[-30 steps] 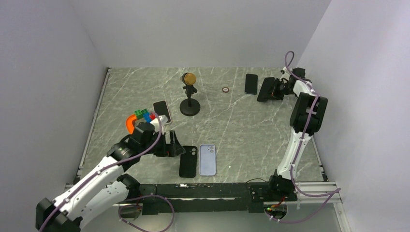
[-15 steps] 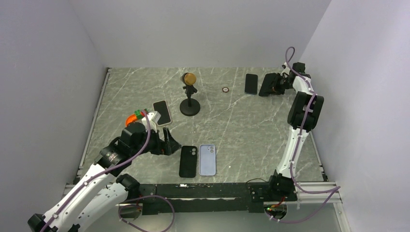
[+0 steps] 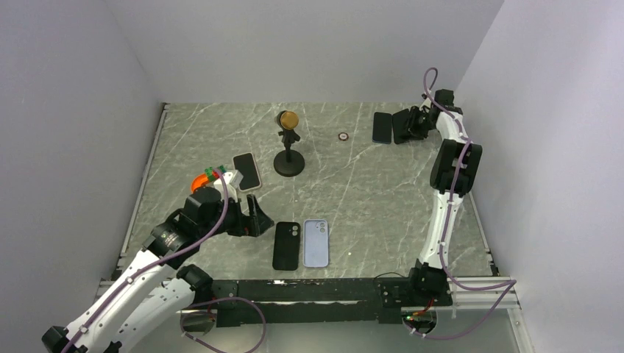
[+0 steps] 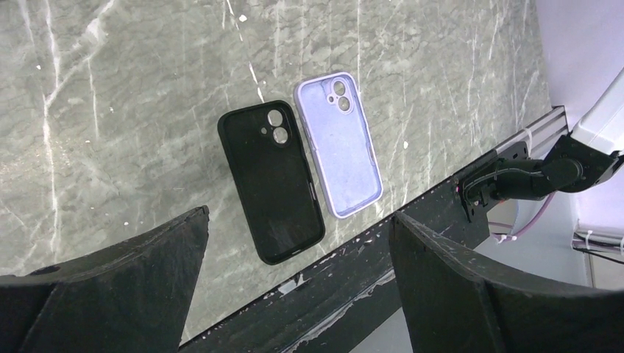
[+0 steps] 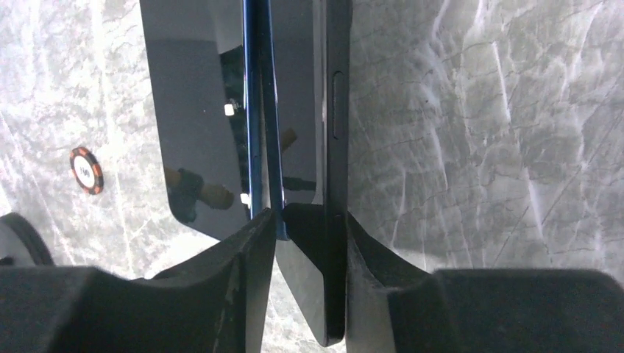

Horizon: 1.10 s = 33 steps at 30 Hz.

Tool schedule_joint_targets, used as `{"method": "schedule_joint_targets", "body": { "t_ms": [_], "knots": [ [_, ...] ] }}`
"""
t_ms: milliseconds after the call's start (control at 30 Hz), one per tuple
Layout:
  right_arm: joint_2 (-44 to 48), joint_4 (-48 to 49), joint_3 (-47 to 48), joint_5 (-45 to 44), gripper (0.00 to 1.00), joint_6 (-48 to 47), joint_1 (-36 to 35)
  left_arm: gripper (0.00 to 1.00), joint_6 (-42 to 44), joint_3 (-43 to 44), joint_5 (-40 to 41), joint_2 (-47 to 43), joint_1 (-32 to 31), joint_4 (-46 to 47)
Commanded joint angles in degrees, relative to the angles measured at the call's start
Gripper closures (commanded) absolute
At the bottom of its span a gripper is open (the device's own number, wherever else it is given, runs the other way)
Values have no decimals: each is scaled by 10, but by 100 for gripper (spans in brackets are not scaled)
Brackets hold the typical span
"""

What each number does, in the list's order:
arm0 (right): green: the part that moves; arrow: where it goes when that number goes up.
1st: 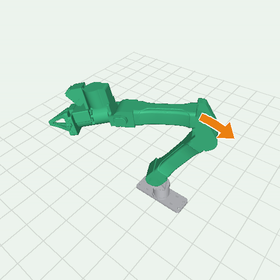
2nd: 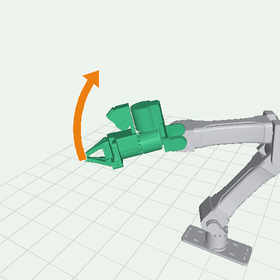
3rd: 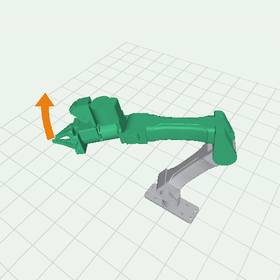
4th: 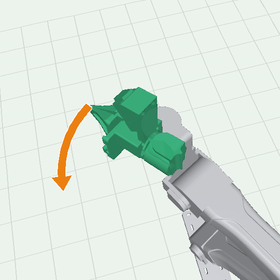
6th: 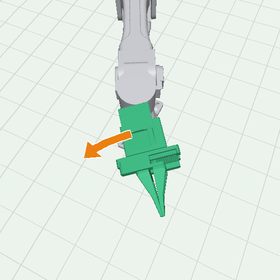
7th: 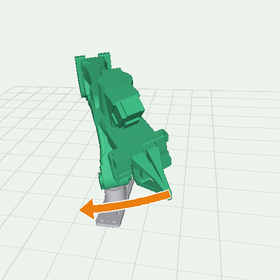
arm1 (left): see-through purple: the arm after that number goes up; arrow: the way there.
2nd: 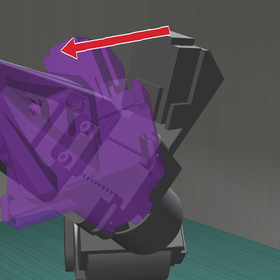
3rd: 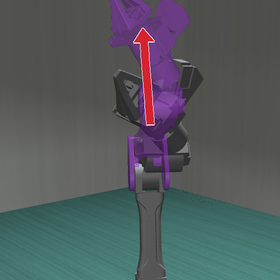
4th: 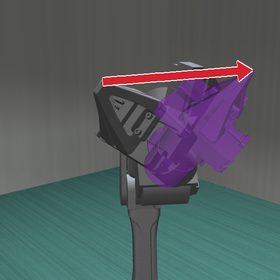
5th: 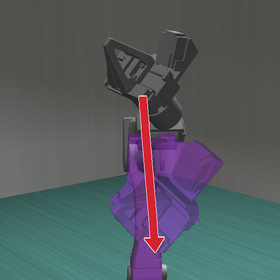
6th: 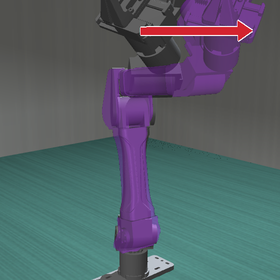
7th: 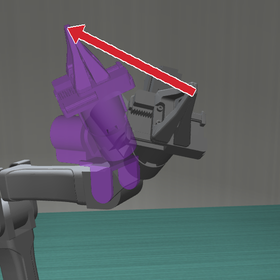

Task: Take the phone out of the phone case
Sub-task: Place the phone at the center of the board, then pick up the phone at the center of the board.

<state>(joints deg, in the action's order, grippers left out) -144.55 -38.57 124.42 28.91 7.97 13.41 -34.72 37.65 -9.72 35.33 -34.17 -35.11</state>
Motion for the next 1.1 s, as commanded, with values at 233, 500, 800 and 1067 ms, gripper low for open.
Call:
{"method": "schedule_joint_targets", "body": {
  "t_ms": [233,500,800,1067],
  "knots": [
    [106,-57,-91,-223,1,-3,-25,1,-15,93,79,75,1,-21],
    [325,-2,-324,-276,0,56,-28,1,-16,134,76,198,79,15],
    [667,153,-677,-235,0,163,-182,1,31,223,39,426,176,42],
    [791,136,-745,-231,0,190,-259,1,96,389,95,608,201,-23]
  ]
}}
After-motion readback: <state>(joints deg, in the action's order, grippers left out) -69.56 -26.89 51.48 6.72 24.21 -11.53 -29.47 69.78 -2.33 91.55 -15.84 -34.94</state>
